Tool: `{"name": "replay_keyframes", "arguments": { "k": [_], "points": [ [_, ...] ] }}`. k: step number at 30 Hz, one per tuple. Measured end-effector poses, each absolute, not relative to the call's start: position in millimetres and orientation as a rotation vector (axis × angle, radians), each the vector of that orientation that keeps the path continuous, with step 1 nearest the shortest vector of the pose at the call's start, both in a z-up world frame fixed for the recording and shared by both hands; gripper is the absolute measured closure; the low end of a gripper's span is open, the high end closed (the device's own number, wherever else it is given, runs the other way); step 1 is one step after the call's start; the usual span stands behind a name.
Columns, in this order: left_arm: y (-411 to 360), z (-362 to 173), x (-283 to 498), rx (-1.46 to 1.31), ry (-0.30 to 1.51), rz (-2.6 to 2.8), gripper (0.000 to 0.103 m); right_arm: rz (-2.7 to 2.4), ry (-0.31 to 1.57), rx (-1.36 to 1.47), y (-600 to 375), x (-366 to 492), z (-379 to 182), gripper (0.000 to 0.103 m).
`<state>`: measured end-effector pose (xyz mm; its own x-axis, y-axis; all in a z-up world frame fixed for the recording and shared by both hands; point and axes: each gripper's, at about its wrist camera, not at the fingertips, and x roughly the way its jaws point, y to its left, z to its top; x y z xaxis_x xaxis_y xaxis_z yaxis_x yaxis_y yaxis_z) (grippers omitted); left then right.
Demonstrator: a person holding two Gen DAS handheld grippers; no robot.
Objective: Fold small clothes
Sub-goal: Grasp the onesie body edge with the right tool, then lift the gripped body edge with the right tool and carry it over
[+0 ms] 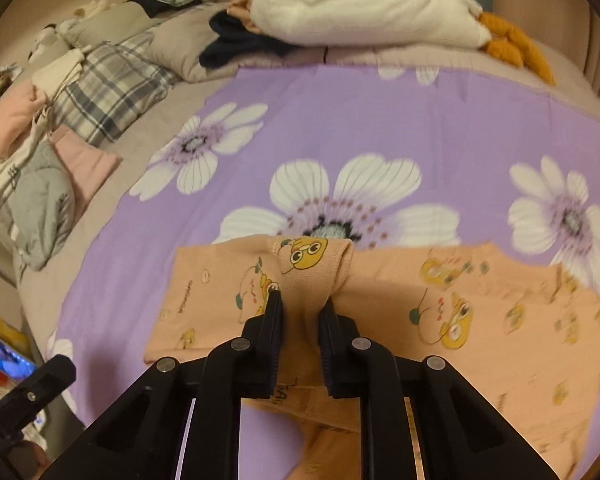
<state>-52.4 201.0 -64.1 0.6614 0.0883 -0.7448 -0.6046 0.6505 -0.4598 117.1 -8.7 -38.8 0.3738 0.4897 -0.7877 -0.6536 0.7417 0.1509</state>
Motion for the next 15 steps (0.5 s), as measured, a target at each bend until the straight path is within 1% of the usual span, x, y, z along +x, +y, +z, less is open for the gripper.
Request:
{"name": "replay_keyframes", "arguments": {
  "k": [4, 11, 15],
  "points": [
    [198, -63, -51, -0.763, 0.753, 0.431, 0.009, 0.747, 0.946, -0.242, 3, 118, -41, 0.084],
    [197, -64, -53, -0.751, 0.768, 0.436, 0.009, 0.762, 1.137, -0.183, 16, 133, -95, 0.084],
    [199, -66, -55, -0.751, 0.775, 0.448, 0.009, 0.773, 1.174, -0.133, 13, 136, -100, 0.082]
  ]
}}
